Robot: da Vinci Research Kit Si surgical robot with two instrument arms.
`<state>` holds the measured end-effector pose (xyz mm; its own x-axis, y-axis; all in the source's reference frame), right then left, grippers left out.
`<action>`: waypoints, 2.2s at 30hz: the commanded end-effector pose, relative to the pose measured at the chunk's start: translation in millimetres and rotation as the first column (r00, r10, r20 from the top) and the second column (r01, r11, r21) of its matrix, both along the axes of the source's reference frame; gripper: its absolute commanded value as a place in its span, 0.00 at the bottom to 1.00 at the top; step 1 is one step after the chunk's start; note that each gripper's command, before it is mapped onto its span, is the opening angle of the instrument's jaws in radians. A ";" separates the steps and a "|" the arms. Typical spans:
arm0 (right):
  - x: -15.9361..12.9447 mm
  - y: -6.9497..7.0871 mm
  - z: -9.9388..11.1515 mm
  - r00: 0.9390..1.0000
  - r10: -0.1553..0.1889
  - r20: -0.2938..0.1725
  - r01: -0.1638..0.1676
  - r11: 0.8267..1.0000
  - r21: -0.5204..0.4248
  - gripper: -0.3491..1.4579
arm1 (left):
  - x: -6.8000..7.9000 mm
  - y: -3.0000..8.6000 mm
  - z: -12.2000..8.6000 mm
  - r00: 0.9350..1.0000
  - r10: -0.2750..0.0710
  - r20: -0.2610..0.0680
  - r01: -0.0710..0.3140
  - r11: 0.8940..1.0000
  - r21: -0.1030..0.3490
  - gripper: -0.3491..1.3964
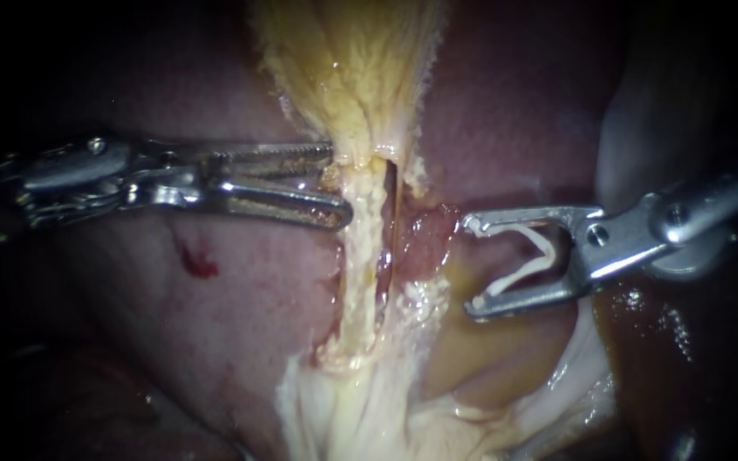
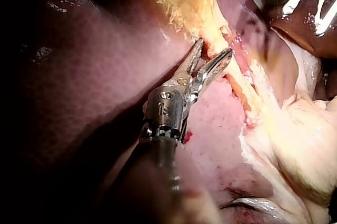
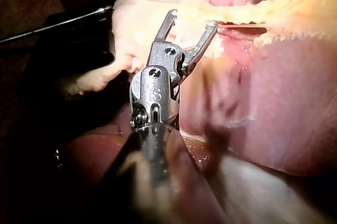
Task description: Grabbing gallbladder
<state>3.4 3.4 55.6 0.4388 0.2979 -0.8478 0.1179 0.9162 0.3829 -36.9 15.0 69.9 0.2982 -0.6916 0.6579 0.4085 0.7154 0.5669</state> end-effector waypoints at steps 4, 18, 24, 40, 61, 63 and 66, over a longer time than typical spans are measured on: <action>0.0 0.0 0.0 1.000 0.000 0.000 0.000 1.000 0.000 0.45 | 0.4 0.0 0.7 1.000 0.005 -0.015 -0.005 1.000 0.012 0.22; 0.0 0.0 -0.1 1.000 0.000 0.000 0.000 1.000 0.000 0.45 | 1.0 0.1 -1.0 1.000 0.014 -0.007 -0.014 0.998 0.064 0.00; 0.0 0.0 0.0 1.000 0.000 0.000 0.000 1.000 0.000 0.45 | 1.6 1.1 -3.7 1.000 0.022 0.007 -0.022 0.996 0.088 0.00; -0.3 -0.1 0.0 1.000 -0.002 0.000 0.002 1.000 0.000 0.45 | 5.9 4.3 -10.4 0.999 -0.009 0.034 0.005 0.994 0.109 0.00; -0.3 0.0 0.0 1.000 -0.002 0.000 0.002 1.000 0.000 0.45 | 7.0 5.2 -12.7 0.998 -0.027 0.050 0.023 0.996 0.091 0.00; -0.3 0.0 0.0 1.000 -0.002 0.000 0.002 1.000 0.000 0.45 | 6.9 5.2 -12.7 0.998 -0.027 0.050 0.023 0.996 0.091 0.00; -0.3 0.0 0.0 1.000 -0.001 0.000 0.001 1.000 0.000 0.45 | 6.9 5.2 -12.7 0.998 -0.028 0.049 0.023 0.996 0.091 0.00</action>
